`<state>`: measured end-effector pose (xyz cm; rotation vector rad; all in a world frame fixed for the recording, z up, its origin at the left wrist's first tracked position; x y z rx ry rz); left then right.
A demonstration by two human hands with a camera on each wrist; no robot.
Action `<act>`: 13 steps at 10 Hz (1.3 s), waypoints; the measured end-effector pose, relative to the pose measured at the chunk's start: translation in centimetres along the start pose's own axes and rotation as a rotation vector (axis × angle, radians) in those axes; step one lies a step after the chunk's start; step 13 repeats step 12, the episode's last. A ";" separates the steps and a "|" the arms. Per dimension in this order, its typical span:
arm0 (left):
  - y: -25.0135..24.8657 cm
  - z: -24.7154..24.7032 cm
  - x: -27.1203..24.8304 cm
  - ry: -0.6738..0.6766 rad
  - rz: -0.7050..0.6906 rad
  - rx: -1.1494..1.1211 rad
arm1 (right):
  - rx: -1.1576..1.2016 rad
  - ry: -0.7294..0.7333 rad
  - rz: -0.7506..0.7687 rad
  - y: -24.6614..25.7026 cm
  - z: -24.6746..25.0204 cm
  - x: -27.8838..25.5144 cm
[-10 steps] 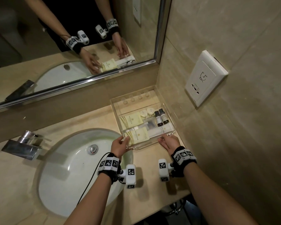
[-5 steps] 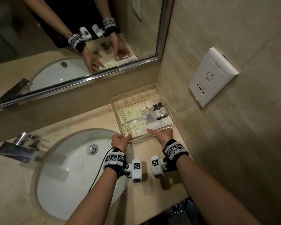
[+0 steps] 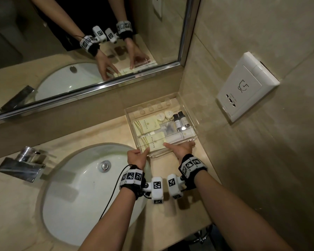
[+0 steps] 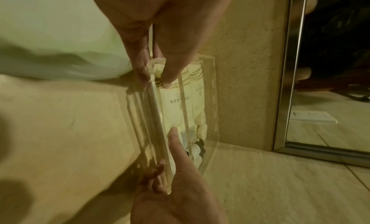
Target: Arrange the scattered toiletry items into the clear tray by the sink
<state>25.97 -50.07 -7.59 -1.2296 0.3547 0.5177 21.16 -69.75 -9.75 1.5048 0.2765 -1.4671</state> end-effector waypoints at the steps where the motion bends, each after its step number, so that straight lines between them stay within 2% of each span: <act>1: -0.1 -0.2 0.2 -0.016 0.034 -0.052 | 0.054 0.063 0.035 0.8 -0.1 -0.4; 2: 0.4 -0.5 -0.2 0.006 0.081 -0.132 | 0.171 0.115 0.070 0.8 0.5 -0.7; 3: 0.9 -0.7 -1.2 0.053 0.154 -0.281 | 0.228 0.075 0.062 0.0 1.6 -1.1; 4: 0.5 -0.7 -2.5 0.097 0.215 -0.354 | 0.236 0.092 0.049 -0.6 2.5 -0.8; 7: -0.7 -0.6 -2.6 0.063 0.303 -0.718 | 0.319 0.197 0.037 1.5 2.5 -2.6; 8: -1.4 -0.4 -2.9 0.058 0.346 -0.749 | 0.347 0.224 0.034 2.2 2.0 -2.6; 9: -2.1 -1.0 -3.3 0.120 0.394 -0.849 | 0.308 0.247 0.057 3.2 1.7 -2.9; 10: -2.1 -0.4 -3.5 0.081 0.352 -0.831 | 0.359 0.281 0.059 3.9 1.7 -3.0; 11: -2.0 -0.1 -3.6 0.127 0.324 -0.796 | 0.321 0.326 0.041 3.6 1.7 -3.6; 12: -2.3 1.5 -4.4 0.085 0.302 -0.696 | 0.202 0.298 0.068 3.5 2.4 -5.1; 13: -2.3 1.5 -4.4 0.085 0.302 -0.696 | 0.202 0.298 0.068 3.5 2.4 -5.1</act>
Point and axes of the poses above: each hand's wrist, its own x-axis towards the middle knuckle, its own z-axis out of the back of the hand, y = z × x, the point moved 5 cm from there along x, towards the middle knuckle, and after that the axes turned 10 degrees about -z, right-handed, at the moved point
